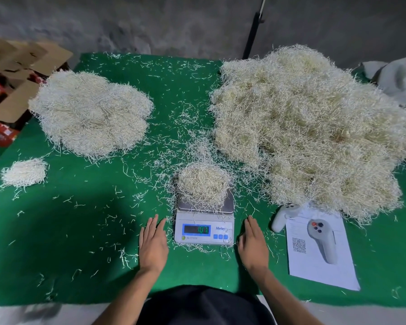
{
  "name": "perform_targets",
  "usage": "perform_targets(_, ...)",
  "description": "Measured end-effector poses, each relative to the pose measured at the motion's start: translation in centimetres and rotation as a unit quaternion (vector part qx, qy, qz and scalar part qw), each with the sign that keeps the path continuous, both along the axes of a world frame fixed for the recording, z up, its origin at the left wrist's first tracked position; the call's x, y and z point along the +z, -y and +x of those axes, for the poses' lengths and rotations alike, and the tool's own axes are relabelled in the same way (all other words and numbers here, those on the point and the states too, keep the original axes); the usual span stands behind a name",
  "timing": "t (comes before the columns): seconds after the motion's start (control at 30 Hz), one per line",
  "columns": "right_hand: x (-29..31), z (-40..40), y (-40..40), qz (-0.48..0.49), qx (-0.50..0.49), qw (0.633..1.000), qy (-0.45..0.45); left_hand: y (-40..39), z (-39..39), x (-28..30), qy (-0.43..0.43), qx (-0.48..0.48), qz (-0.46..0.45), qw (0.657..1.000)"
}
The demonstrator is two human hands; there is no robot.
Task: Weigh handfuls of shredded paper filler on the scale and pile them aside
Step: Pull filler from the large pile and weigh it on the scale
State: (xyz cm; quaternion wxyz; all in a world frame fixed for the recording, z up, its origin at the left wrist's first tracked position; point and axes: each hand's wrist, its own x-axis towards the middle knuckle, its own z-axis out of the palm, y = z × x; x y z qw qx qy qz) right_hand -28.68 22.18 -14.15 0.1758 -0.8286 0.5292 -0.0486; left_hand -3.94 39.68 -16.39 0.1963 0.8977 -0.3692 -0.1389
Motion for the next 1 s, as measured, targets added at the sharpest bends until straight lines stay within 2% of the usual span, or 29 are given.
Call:
perform_targets(0.17, 0.9, 0.8, 1.5, -0.025, -0.031, 0.999, 0.016, 2.2, 0.8, 1.8, -0.002, 0.08, -0.035, 0.996)
perform_targets(0.23, 2.2, 2.2, 3.1, -0.026, -0.073, 0.996, 0.039, 4.0, 1.6, 3.4, -0.024, 0.115, -0.068, 0.991)
perform_targets(0.33, 5.1, 5.3, 4.9, 0.066, -0.139, 0.967, 0.204, 6.9, 2.5, 6.3, -0.117, 0.133, -0.142, 0.974)
perform_targets(0.47, 8.3, 9.9, 6.0, 0.112, -0.112, 0.929, 0.335, 11.3, 2.9, 10.7, -0.259, 0.066, -0.23, 0.936)
perform_targets(0.6, 10.0, 14.9, 5.3, 0.196, -0.063, 0.904, 0.374, 15.0, 0.9, 13.4, -0.314, 0.001, -0.177, 0.933)
perform_targets(0.67, 10.6, 16.7, 4.8, 0.29, -0.091, 0.858, 0.413, 15.4, -1.0, 13.6, -0.361, 0.003, -0.163, 0.918)
perform_targets(0.7, 10.9, 17.2, 4.8, 0.324, -0.113, 0.834, 0.431, 15.4, -1.5, 13.5, -0.403, 0.028, -0.181, 0.897)
perform_targets(0.73, 11.1, 17.6, 5.3, 0.339, -0.133, 0.821, 0.439, 15.3, -1.4, 13.5, -0.458, 0.066, -0.214, 0.86)
perform_targets(0.8, 11.6, 18.1, 7.1, 0.341, -0.185, 0.82, 0.421, 14.8, -0.6, 13.6, -0.565, 0.15, -0.301, 0.753)
perform_targets(0.83, 11.8, 18.5, 8.2, 0.354, -0.218, 0.807, 0.419, 14.7, -0.1, 13.6, -0.595, 0.197, -0.33, 0.706)
perform_targets(0.87, 12.1, 19.0, 9.0, 0.393, -0.25, 0.767, 0.441, 14.7, 0.4, 13.6, -0.619, 0.24, -0.338, 0.667)
perform_targets(0.9, 12.8, 19.7, 9.4, 0.444, -0.271, 0.706, 0.481, 14.9, 0.8, 13.7, -0.657, 0.267, -0.324, 0.626)
perform_targets(0.93, 13.7, 20.4, 9.4, 0.485, -0.272, 0.654, 0.513, 15.1, 1.0, 14.4, -0.722, 0.255, -0.293, 0.573)
perform_targets(0.97, 14.5, 21.3, 8.8, 0.494, -0.253, 0.643, 0.527, 15.6, 1.0, 15.1, -0.772, 0.226, -0.264, 0.532)
perform_targets(1.0, 14.9, 22.1, 8.0, 0.477, -0.229, 0.658, 0.535, 16.2, 1.4, 16.1, -0.795, 0.203, -0.244, 0.516)
